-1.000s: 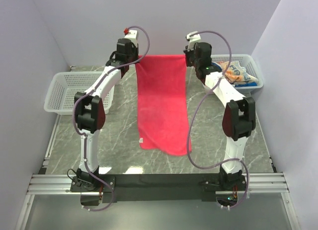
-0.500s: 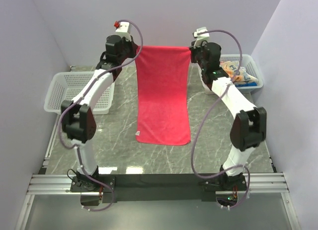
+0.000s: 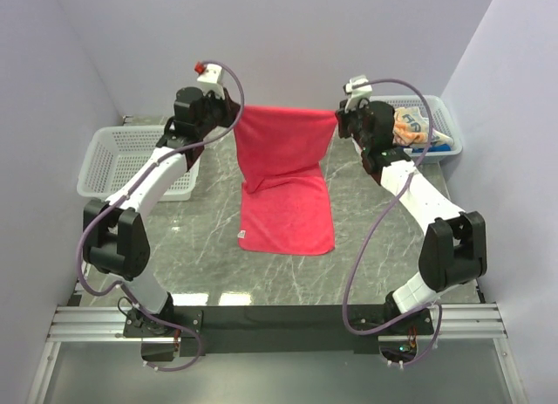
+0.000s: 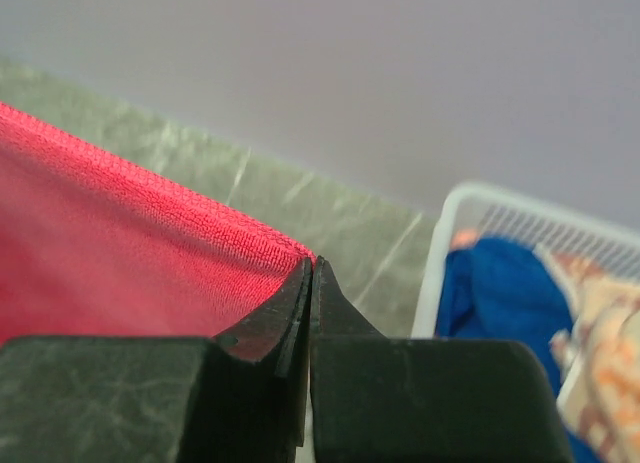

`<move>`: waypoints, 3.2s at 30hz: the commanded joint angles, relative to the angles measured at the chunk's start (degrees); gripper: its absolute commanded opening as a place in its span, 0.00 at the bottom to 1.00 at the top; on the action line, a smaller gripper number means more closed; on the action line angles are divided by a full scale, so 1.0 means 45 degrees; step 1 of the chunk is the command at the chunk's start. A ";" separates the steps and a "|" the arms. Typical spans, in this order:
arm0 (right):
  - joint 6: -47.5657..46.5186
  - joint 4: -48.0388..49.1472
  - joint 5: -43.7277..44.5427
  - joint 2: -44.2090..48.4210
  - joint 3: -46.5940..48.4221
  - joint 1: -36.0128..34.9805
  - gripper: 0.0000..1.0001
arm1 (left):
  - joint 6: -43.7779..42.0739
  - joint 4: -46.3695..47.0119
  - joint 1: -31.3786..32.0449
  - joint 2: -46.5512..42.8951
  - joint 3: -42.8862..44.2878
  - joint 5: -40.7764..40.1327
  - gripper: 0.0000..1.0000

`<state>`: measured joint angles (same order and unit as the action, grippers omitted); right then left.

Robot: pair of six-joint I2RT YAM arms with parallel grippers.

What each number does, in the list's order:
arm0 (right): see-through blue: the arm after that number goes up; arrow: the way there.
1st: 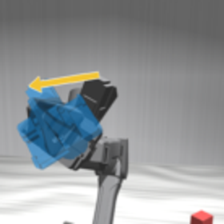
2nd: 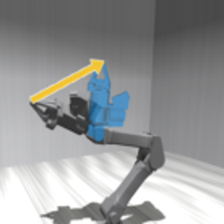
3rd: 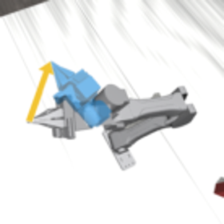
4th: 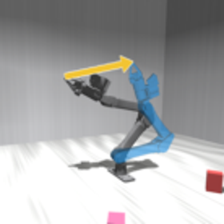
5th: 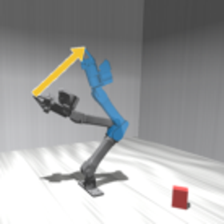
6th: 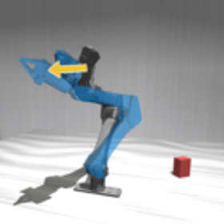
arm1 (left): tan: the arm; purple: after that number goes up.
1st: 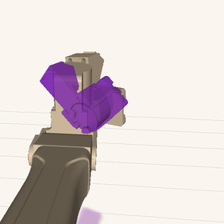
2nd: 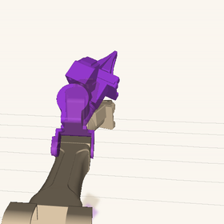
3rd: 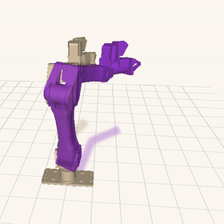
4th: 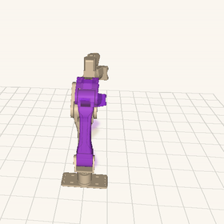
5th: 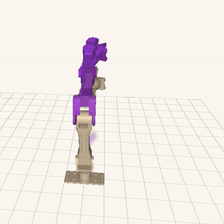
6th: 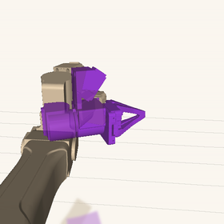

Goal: Fold and stack the towels
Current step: Fold the towel

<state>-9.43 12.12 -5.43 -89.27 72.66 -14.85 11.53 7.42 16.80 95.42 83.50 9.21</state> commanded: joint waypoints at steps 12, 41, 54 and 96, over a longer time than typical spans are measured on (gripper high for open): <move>0.0262 -0.0078 0.1574 -0.0392 0.1291 0.0136 0.00 | -0.0374 -0.0537 -0.0158 0.1587 0.2339 -0.0328 0.01; -0.0524 -0.0482 0.0975 -0.2937 0.3505 0.0234 0.00 | 0.0894 -0.0632 -0.1076 0.3197 0.3889 0.1311 0.01; 0.3793 -0.4255 0.0172 0.1533 -0.2335 0.0019 0.00 | 0.3198 -0.2449 -0.0882 -0.1358 -0.3588 0.2933 0.01; 0.9577 -0.4197 -0.1527 0.3863 -1.0366 0.0019 0.00 | 0.7125 -0.1747 0.2029 -0.3841 -1.2189 0.0277 0.01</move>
<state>33.21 -8.08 -14.92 -71.42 26.59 -15.49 42.98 -0.56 26.15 77.25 29.76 14.50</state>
